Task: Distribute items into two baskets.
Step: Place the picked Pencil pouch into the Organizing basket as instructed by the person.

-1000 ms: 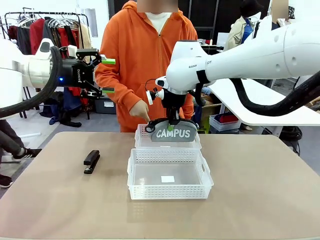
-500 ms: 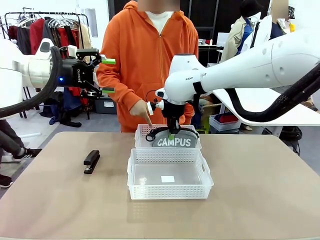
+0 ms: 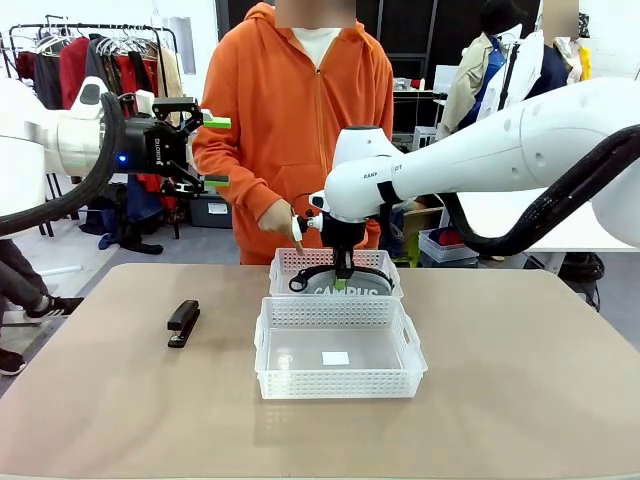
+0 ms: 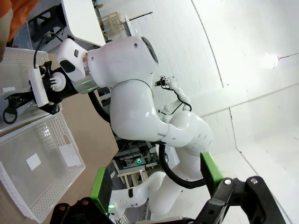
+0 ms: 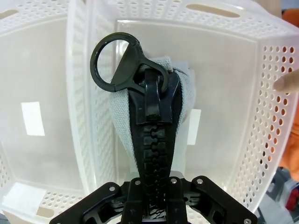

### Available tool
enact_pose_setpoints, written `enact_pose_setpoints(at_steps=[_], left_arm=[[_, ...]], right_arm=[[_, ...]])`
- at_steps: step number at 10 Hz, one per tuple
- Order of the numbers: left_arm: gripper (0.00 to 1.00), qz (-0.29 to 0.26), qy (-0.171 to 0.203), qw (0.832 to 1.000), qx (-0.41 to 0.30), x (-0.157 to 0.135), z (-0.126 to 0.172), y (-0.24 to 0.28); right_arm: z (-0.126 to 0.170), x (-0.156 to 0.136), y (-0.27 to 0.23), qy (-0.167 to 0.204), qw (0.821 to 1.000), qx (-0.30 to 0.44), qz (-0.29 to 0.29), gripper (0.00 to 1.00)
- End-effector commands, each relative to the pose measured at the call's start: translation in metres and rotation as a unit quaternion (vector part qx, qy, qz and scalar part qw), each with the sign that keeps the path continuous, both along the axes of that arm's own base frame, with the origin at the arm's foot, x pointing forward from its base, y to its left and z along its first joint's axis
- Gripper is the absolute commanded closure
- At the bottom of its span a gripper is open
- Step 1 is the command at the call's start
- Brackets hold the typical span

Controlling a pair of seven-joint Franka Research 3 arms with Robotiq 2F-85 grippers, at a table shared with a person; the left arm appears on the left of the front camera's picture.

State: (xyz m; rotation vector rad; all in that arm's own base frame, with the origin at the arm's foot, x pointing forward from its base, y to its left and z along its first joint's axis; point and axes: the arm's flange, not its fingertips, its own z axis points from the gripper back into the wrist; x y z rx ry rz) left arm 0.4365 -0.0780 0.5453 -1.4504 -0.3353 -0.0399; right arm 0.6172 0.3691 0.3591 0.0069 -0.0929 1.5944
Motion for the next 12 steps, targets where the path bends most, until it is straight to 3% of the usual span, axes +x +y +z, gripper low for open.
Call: enact_pose_setpoints(at_steps=[1, 2, 7, 12], left_arm=[[0.00, -0.002, -0.002, 1.000, -0.003, -0.001, 0.002, 0.000], [0.00, -0.002, -0.002, 1.000, -0.003, -0.001, 0.002, 0.000], [0.00, -0.002, -0.002, 1.000, -0.003, -0.001, 0.002, 0.000], [0.00, -0.002, -0.002, 1.000, -0.003, -0.001, 0.002, 0.000]], right_arm=[[0.000, 0.009, 0.008, -0.011, 1.000, -0.015, -0.012, 1.00], [-0.002, 0.010, 0.009, -0.008, 1.000, -0.017, -0.019, 0.87], [0.006, 0.015, 0.005, -0.002, 0.999, -0.014, -0.036, 0.00], [0.021, 0.026, -0.007, 0.015, 0.998, 0.017, -0.058, 0.00]])
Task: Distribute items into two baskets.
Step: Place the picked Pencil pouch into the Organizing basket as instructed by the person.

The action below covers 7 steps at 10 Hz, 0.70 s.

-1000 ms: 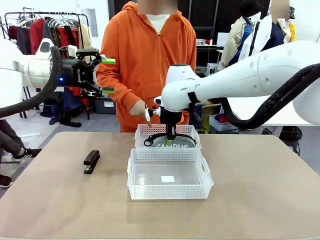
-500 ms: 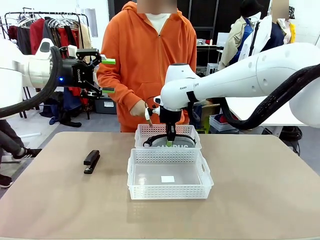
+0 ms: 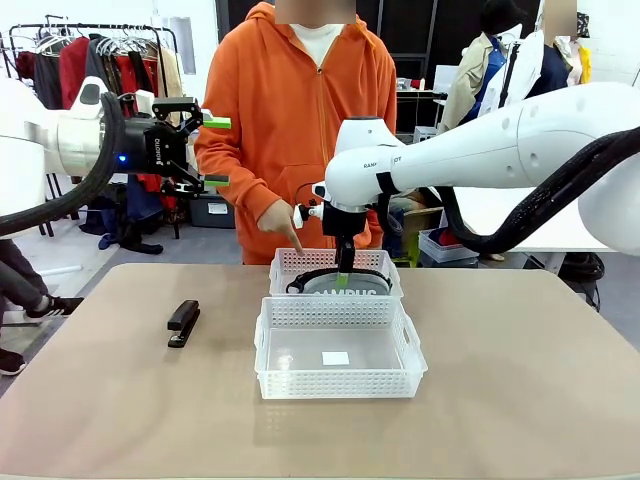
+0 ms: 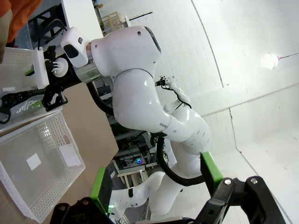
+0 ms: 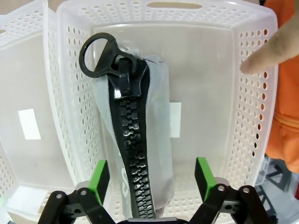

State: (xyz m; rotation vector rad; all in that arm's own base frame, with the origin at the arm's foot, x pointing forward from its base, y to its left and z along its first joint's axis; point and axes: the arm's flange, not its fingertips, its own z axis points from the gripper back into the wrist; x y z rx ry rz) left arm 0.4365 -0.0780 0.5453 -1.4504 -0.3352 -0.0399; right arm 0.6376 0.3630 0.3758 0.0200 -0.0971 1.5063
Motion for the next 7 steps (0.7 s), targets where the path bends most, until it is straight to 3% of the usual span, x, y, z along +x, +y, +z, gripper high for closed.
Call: enact_pose_setpoints(at_steps=[1, 7], left_arm=[[0.00, -0.002, -0.002, 1.000, -0.003, -0.001, 0.002, 0.000], [0.00, -0.002, -0.002, 1.000, -0.003, -0.001, 0.002, 0.000]], right_arm=[[0.006, 0.007, -0.001, 0.015, 1.000, 0.017, -0.022, 0.00], [0.021, 0.012, -0.015, 0.030, 0.997, 0.053, -0.038, 0.00]])
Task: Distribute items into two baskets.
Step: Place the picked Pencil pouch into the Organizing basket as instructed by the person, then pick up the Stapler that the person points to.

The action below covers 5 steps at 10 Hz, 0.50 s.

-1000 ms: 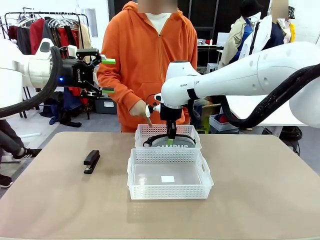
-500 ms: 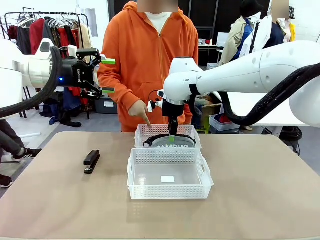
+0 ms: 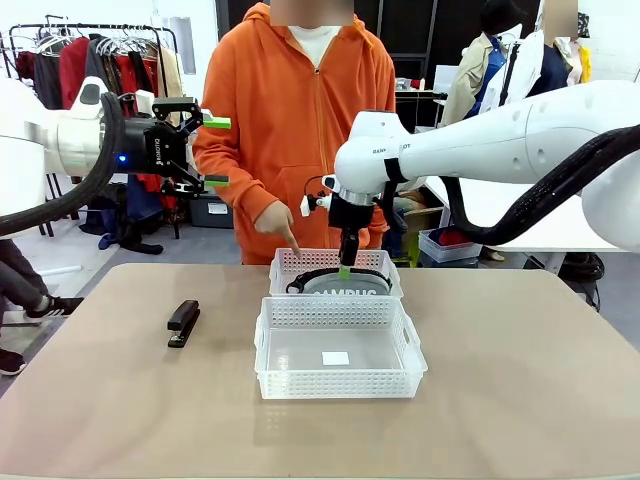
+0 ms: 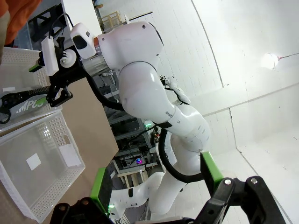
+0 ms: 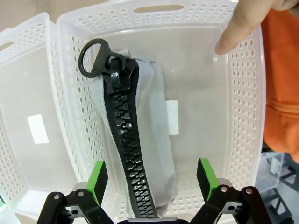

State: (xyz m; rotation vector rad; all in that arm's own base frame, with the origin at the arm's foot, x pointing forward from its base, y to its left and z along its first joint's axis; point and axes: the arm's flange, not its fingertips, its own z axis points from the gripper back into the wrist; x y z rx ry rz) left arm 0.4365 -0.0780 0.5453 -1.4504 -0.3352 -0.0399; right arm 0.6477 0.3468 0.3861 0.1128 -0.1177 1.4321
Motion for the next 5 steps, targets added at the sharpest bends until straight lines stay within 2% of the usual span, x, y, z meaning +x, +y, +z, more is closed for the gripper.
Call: enact_pose_setpoints(at_steps=[1, 3, 4, 5], left_arm=[[0.00, -0.002, -0.002, 1.000, -0.003, -0.001, 0.002, 0.000], [0.00, -0.002, -0.002, 1.000, -0.003, -0.001, 0.002, 0.000], [0.00, -0.002, -0.002, 1.000, -0.003, -0.001, 0.002, 0.000], [0.00, -0.002, -0.002, 1.000, -0.003, -0.001, 0.002, 0.000]], right_arm=[[0.013, 0.003, -0.001, 0.007, 1.000, 0.020, -0.007, 0.00], [0.019, 0.005, -0.004, 0.010, 0.999, 0.042, -0.018, 0.00], [0.021, 0.000, -0.004, -0.002, 0.999, 0.053, 0.012, 0.00], [0.008, 0.003, -0.003, 0.005, 1.000, 0.019, -0.011, 0.00]])
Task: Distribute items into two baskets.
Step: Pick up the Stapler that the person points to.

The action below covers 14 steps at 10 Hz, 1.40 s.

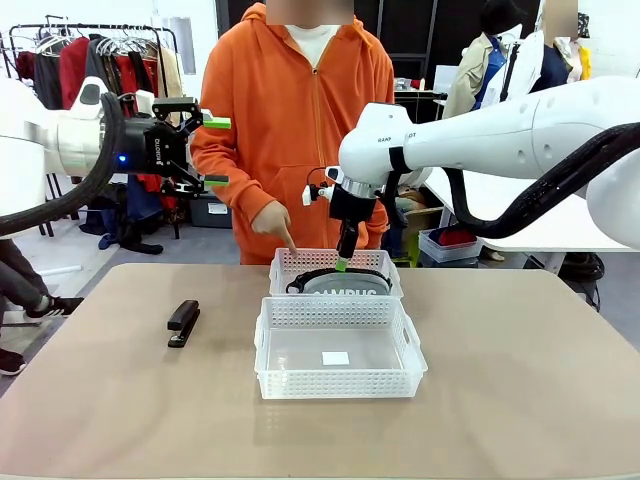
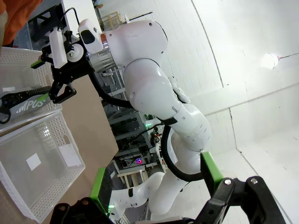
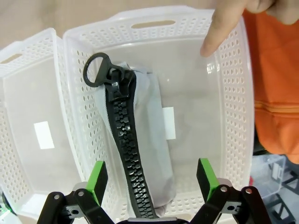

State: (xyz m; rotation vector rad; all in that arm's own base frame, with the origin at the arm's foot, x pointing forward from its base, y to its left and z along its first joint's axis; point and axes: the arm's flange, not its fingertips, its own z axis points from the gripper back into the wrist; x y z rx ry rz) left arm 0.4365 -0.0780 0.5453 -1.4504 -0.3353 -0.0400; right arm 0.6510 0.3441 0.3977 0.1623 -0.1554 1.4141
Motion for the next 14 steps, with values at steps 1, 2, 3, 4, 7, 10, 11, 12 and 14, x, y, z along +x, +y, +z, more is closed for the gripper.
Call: enact_pose_setpoints(at_steps=[1, 2, 3, 4, 7, 10, 11, 12, 14], left_arm=[[0.00, -0.002, -0.002, 1.000, -0.003, -0.001, 0.002, 0.000], [0.00, -0.002, -0.002, 1.000, -0.003, -0.001, 0.002, 0.000], [0.00, -0.002, -0.002, 1.000, -0.003, -0.001, 0.002, 0.000], [0.00, -0.002, -0.002, 1.000, -0.003, -0.001, 0.002, 0.000], [0.00, -0.002, -0.002, 1.000, -0.003, -0.001, 0.002, 0.000], [0.00, -0.002, -0.002, 1.000, -0.003, -0.001, 0.002, 0.000], [0.00, -0.002, -0.002, 1.000, -0.003, -0.001, 0.002, 0.000], [0.00, -0.002, -0.002, 1.000, -0.003, -0.001, 0.002, 0.000], [0.00, -0.002, -0.002, 1.000, -0.003, -0.001, 0.002, 0.000]], right_arm=[[-0.004, -0.001, 0.000, 0.002, 1.000, -0.009, -0.004, 0.00], [-0.004, -0.001, 0.000, 0.002, 1.000, -0.009, -0.004, 0.00], [-0.004, -0.001, 0.000, 0.002, 1.000, -0.009, -0.004, 0.00], [-0.006, 0.000, -0.001, 0.004, 1.000, -0.002, 0.000, 0.00], [0.045, 0.006, -0.035, 0.125, 0.983, 0.049, -0.126, 0.00], [0.096, 0.004, -0.076, 0.208, 0.939, 0.108, -0.252, 0.00], [0.111, -0.001, -0.087, 0.220, 0.920, 0.137, -0.293, 0.00], [0.129, 0.000, -0.110, 0.238, 0.906, 0.152, -0.316, 0.00], [0.159, -0.014, -0.138, 0.272, 0.900, 0.204, -0.274, 0.00]])
